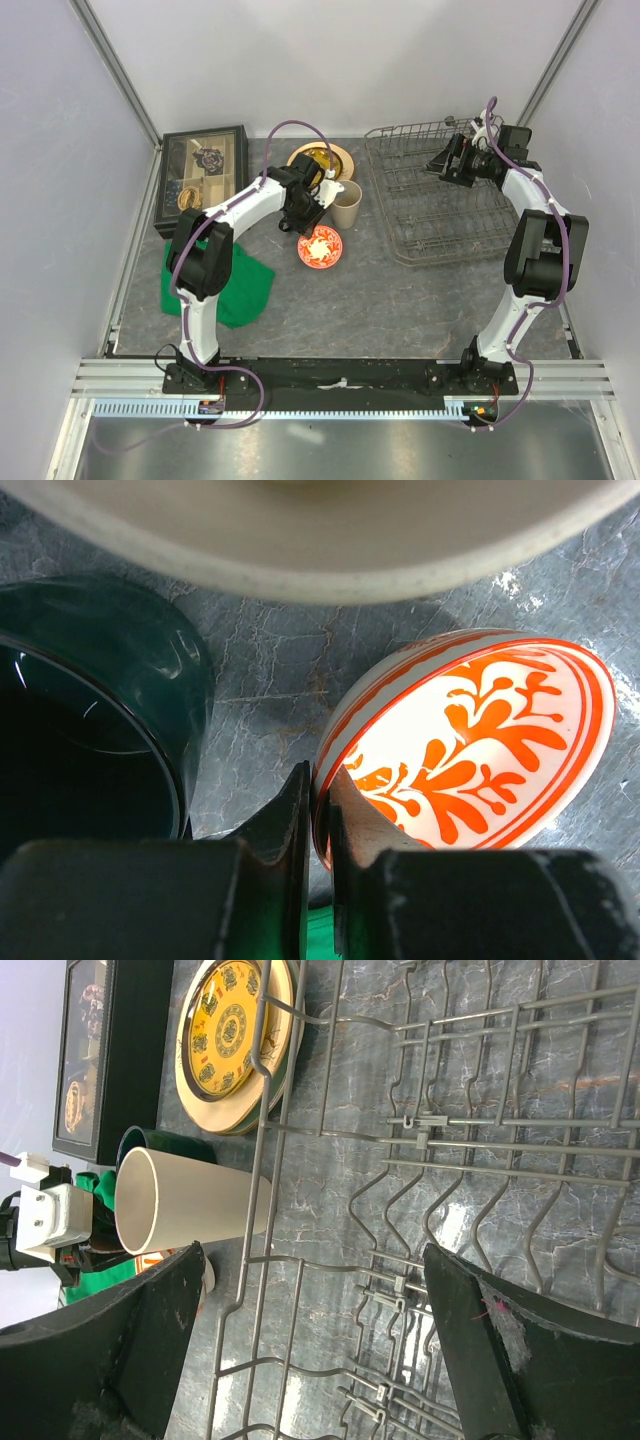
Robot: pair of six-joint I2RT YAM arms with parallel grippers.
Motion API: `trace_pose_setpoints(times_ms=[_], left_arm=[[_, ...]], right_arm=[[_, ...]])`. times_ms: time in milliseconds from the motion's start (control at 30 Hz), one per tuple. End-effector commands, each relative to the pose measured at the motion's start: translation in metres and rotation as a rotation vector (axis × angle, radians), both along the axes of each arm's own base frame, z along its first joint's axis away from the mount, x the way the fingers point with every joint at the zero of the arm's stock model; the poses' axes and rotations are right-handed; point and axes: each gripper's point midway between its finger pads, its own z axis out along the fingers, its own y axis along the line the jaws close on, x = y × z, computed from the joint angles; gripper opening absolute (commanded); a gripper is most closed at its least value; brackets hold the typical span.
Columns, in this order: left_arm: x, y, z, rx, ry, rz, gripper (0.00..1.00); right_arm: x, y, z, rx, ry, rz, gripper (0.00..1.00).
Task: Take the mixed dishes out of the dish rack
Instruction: Place the bowl at the center of the board.
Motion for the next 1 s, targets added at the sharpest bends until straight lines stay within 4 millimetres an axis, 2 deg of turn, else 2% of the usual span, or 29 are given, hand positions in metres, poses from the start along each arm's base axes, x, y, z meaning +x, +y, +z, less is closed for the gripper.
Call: trace_pose_setpoints(times_ms=[0,400,967], left_arm=[[0.0077,-0.0123,0.0054,-0.040,-0.017,0.005,0.02],[0.0102,-0.0117,0.0064,-0.034,-0.027,0.006,0.14],[0.0163,-0.0078,0.0051,-0.006,-0.047,0.019,0.22]], right_arm=[[0.0012,0.0008,0.0082,0.006,-0.051,0.024,0.98],[0.0012,-0.0004,0.0072,0.008,-0.051,0.023,0.98],[0.0003,-0.0042,0.0071,0.016,-0.049,0.017,0.98]])
